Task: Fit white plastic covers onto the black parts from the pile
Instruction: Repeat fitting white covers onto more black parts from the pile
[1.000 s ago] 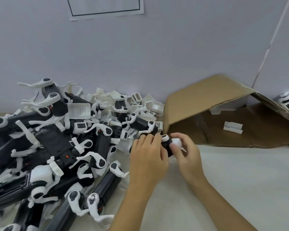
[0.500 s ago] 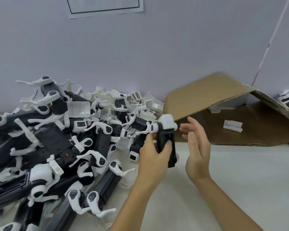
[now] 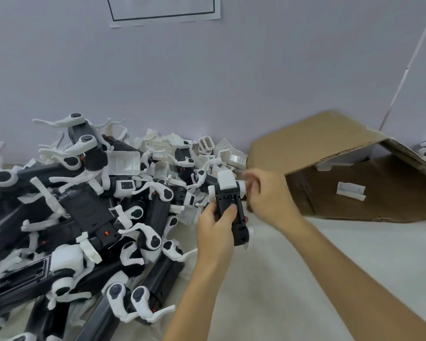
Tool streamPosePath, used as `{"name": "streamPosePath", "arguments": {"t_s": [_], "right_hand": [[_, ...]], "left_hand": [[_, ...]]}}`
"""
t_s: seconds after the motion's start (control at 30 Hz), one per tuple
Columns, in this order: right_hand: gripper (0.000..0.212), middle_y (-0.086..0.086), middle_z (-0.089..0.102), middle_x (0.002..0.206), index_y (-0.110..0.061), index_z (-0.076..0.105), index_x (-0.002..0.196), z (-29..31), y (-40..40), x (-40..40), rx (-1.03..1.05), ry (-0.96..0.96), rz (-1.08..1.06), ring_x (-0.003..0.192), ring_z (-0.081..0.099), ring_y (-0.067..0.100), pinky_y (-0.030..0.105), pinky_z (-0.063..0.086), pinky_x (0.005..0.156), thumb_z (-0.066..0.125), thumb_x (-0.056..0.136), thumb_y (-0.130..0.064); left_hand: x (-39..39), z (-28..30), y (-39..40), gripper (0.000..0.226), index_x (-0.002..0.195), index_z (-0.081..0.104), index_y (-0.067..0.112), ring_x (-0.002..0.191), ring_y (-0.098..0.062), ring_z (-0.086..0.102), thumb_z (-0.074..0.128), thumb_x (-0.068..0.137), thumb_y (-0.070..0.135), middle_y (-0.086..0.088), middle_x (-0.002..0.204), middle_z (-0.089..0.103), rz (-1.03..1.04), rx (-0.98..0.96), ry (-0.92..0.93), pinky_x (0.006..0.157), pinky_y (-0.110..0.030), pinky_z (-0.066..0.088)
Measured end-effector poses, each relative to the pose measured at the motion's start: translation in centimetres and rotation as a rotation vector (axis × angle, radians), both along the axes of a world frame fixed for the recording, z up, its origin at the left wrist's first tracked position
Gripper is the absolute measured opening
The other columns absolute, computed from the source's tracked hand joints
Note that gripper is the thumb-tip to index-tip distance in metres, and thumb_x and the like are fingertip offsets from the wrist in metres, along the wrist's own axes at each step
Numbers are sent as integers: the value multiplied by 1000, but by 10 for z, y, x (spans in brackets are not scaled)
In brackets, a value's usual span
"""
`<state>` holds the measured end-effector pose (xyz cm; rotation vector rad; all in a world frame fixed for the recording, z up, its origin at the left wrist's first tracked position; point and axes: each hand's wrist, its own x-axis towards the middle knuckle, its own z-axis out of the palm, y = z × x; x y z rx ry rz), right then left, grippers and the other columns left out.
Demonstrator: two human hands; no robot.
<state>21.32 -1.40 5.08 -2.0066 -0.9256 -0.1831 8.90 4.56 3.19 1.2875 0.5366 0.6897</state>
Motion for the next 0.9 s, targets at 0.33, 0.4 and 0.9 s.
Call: {"name": "streamPosePath", "arguments": {"t_s": [0.33, 0.4, 0.9], "right_hand": [[3, -2, 54, 94, -21, 52, 90, 36, 58, 44, -1166, -478, 53, 91, 50, 20, 39, 36, 86, 54, 90, -24], [21, -2, 59, 118, -21, 58, 110, 26, 62, 51, -1267, -429, 96, 116, 51, 20, 47, 32, 101, 52, 91, -29], [26, -11, 72, 80, -30, 70, 93, -16, -25, -32, 375, 61, -46, 78, 68, 6, 16, 52, 70, 47, 94, -18]], "left_hand": [[1, -1, 2, 14, 96, 67, 12, 65, -16, 65, 54, 99, 8, -14, 78, 70, -42, -69, -54, 54, -26, 52], [1, -2, 3, 14, 96, 68, 12, 67, -17, 65, 55, 99, 9, -12, 77, 71, -46, -71, -61, 57, -28, 52], [9, -11, 3, 23, 109, 71, 25, 112, -29, 66, 51, 98, 27, -10, 113, 72, -156, -178, -244, 100, -48, 50]]}}
